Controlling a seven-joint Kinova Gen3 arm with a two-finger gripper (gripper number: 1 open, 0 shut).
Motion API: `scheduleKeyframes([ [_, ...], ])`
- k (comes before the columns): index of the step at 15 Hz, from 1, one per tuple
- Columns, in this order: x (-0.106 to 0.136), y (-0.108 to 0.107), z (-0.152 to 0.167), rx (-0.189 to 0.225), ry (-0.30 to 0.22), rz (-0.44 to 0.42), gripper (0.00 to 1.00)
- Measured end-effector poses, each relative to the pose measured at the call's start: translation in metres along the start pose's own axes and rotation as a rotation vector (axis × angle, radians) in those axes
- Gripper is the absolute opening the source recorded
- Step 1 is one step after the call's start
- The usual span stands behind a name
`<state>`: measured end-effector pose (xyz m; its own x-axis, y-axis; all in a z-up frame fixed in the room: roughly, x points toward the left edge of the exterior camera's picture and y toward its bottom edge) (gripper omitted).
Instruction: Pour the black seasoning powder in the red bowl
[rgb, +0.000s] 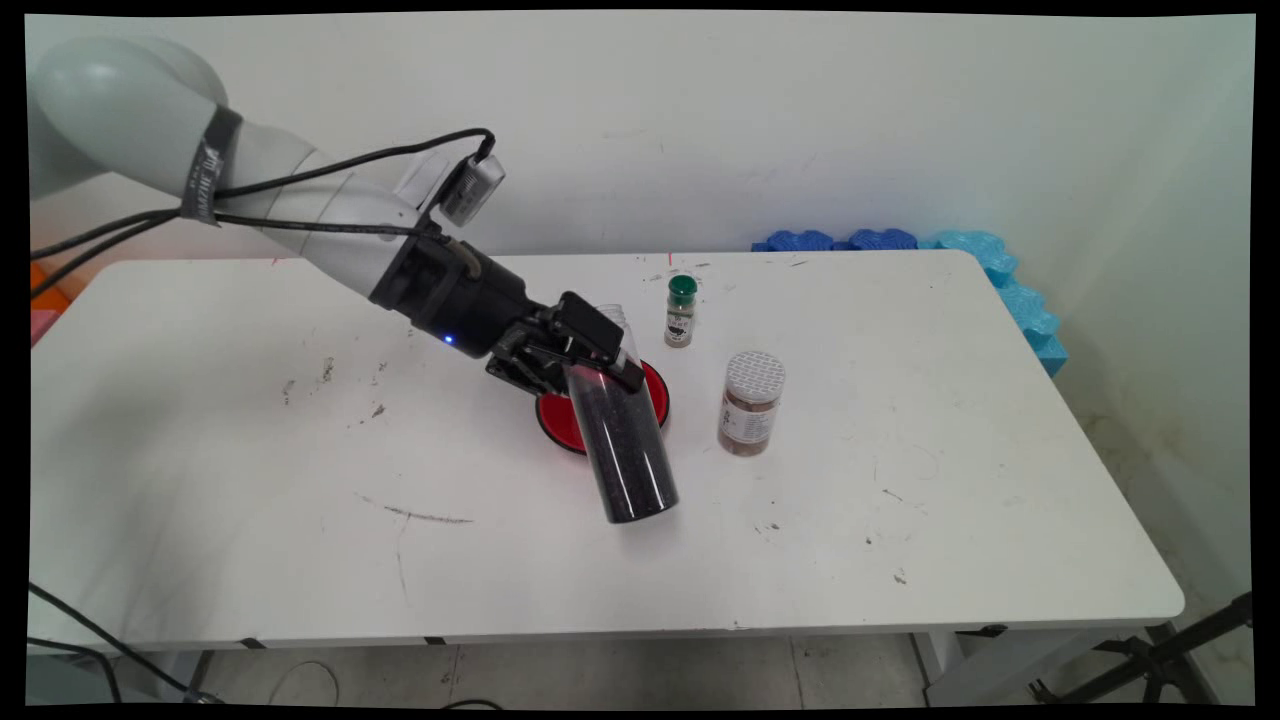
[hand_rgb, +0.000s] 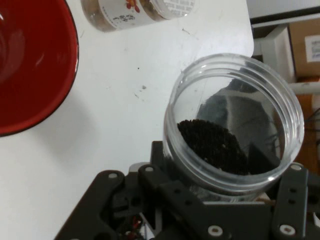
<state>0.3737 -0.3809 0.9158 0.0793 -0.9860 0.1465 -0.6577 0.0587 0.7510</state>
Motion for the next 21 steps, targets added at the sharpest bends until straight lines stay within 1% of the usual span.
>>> scheduleKeyframes([
  [5, 0.004, -0.005, 0.004, -0.022, 0.011, -0.153, 0.00],
  [8, 0.006, -0.007, 0.005, -0.033, 0.016, -0.225, 0.00],
  [11, 0.010, -0.010, 0.007, -0.052, 0.023, -0.328, 0.00],
  [21, 0.014, -0.012, 0.008, -0.103, 0.015, -0.553, 0.00],
])
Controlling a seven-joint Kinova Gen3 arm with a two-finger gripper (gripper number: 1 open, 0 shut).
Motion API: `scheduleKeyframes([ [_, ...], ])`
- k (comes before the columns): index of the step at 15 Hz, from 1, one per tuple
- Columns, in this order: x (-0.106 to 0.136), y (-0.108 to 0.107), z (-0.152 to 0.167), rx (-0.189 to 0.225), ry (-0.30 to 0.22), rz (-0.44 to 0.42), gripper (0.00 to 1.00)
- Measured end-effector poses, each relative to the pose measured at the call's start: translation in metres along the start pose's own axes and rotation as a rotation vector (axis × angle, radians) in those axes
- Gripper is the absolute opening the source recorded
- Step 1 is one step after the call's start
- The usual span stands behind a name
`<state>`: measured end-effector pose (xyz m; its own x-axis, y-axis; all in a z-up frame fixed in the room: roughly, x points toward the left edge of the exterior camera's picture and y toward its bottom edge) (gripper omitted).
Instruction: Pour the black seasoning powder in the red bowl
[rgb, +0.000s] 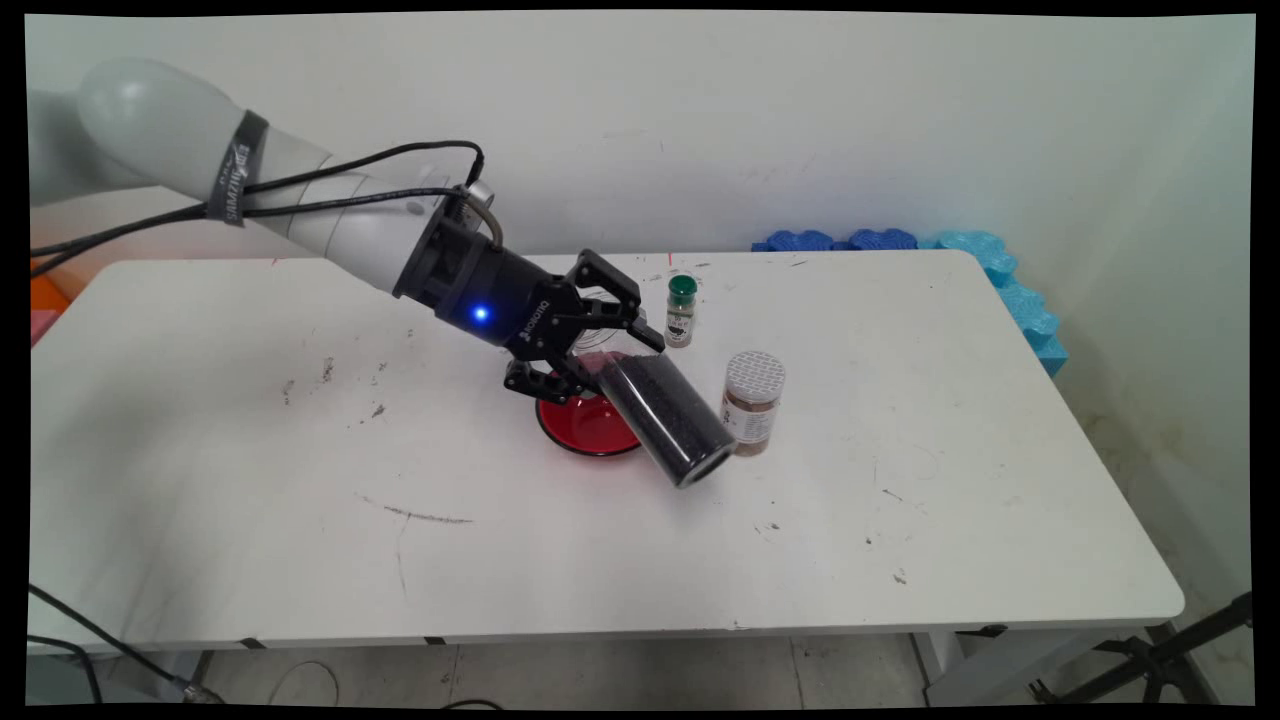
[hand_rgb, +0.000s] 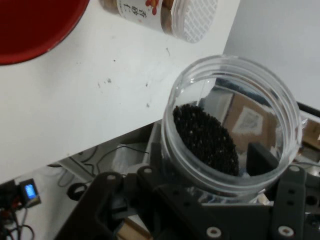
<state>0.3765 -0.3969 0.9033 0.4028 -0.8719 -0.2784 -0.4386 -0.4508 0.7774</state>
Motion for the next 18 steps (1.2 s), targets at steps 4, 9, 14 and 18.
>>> scheduleKeyframes([
  [4, 0.0027, -0.0008, -0.0010, -0.021, -0.001, -0.092, 0.00],
  [9, 0.0057, -0.0007, -0.0020, -0.051, -0.002, -0.195, 0.00],
  [14, 0.0072, -0.0011, -0.0039, -0.079, -0.007, -0.284, 0.00],
  [18, 0.0089, -0.0016, -0.0052, -0.099, -0.008, -0.346, 0.00],
])
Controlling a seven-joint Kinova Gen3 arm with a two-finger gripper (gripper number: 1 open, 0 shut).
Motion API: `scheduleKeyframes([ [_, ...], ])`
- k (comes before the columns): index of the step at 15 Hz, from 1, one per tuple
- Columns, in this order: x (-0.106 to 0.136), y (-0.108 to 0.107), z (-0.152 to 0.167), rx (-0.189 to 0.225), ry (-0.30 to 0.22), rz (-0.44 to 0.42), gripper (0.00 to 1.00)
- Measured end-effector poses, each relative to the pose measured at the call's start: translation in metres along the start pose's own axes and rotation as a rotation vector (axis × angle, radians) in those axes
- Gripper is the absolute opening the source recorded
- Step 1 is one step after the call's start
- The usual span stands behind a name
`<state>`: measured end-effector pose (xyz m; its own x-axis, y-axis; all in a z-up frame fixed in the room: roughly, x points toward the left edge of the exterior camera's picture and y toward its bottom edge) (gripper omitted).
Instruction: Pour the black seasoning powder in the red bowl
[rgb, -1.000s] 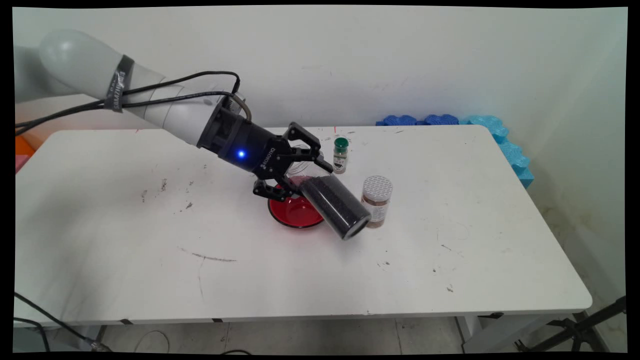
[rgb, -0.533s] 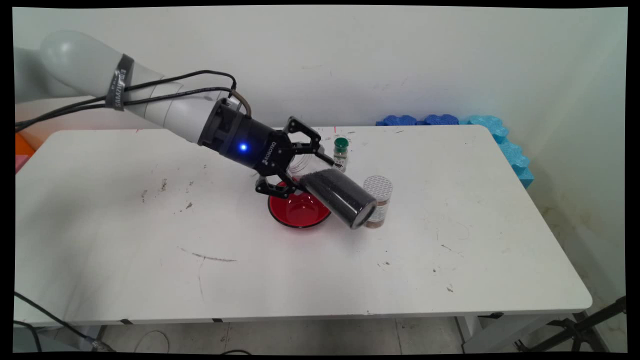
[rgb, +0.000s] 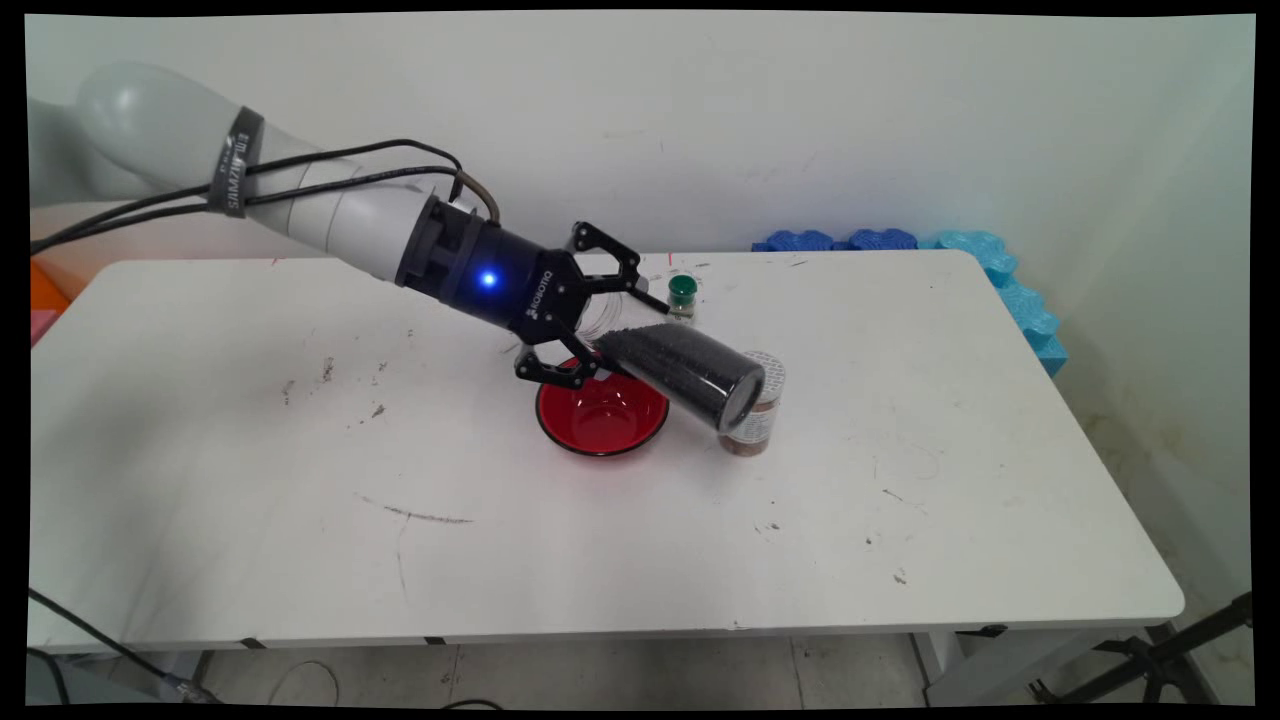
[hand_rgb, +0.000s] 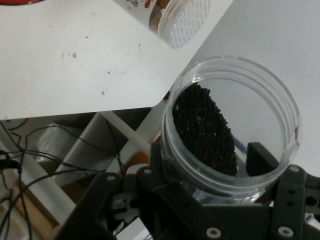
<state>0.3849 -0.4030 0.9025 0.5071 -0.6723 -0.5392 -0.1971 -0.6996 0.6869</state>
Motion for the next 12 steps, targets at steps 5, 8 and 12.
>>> scheduleKeyframes([
  [5, 0.0032, 0.0008, -0.0017, -0.027, 0.001, -0.072, 0.00],
  [8, 0.0044, 0.0006, -0.0021, -0.039, -0.001, -0.110, 0.00],
  [12, 0.0047, 0.0002, -0.0022, -0.051, -0.008, -0.149, 0.00],
])
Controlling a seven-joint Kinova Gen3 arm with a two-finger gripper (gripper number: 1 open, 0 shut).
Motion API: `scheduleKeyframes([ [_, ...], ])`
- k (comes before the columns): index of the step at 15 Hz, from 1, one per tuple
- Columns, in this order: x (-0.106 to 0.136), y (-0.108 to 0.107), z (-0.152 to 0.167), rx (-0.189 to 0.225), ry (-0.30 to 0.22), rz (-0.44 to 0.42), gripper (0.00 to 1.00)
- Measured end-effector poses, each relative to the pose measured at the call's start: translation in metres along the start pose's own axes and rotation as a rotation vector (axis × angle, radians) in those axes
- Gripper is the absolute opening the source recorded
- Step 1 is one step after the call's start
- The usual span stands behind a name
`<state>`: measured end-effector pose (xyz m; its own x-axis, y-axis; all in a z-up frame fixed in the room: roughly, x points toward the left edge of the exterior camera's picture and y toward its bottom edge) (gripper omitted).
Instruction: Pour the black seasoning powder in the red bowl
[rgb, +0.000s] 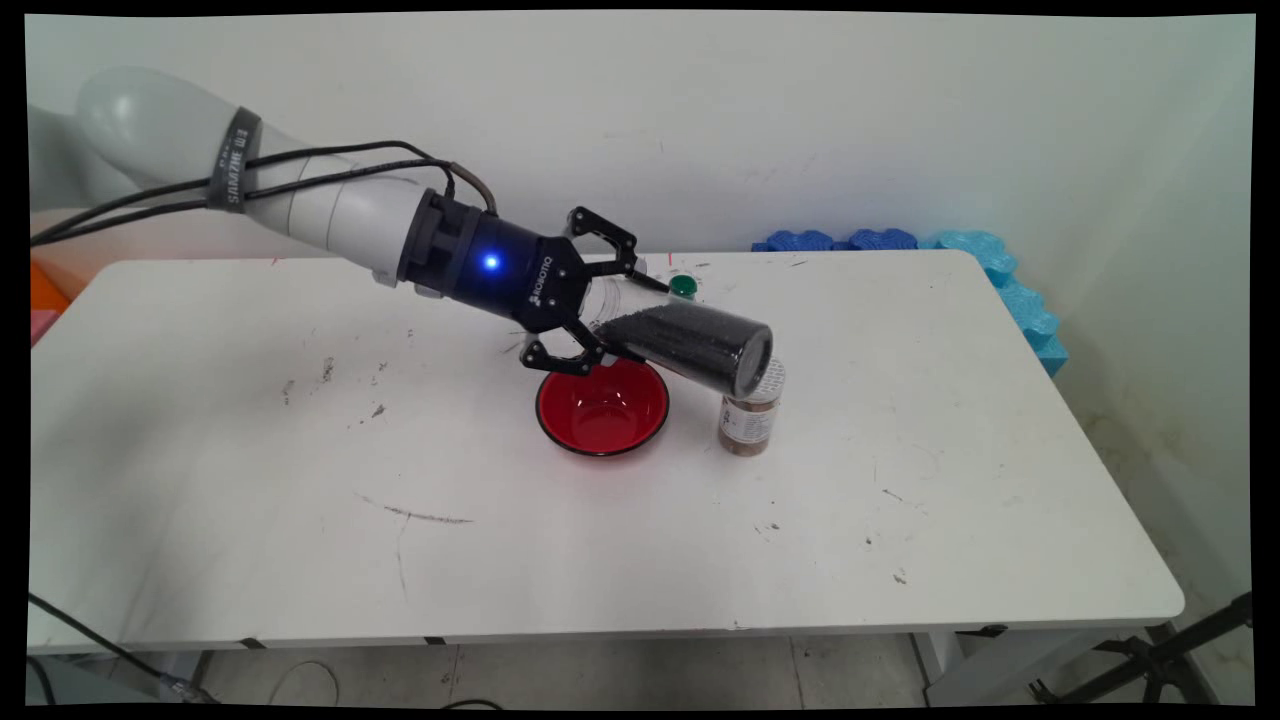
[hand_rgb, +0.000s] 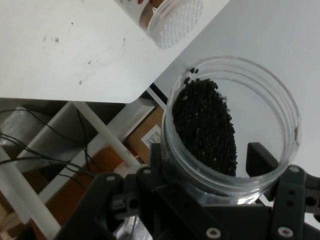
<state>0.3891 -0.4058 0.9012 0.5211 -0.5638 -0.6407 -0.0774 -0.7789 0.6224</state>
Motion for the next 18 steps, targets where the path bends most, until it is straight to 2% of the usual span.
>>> scheduleKeyframes([
  [11, 0.0042, -0.0007, -0.0004, -0.035, -0.021, -0.116, 0.00],
  [18, 0.0071, -0.0018, -0.0005, -0.043, -0.033, -0.154, 0.00],
])
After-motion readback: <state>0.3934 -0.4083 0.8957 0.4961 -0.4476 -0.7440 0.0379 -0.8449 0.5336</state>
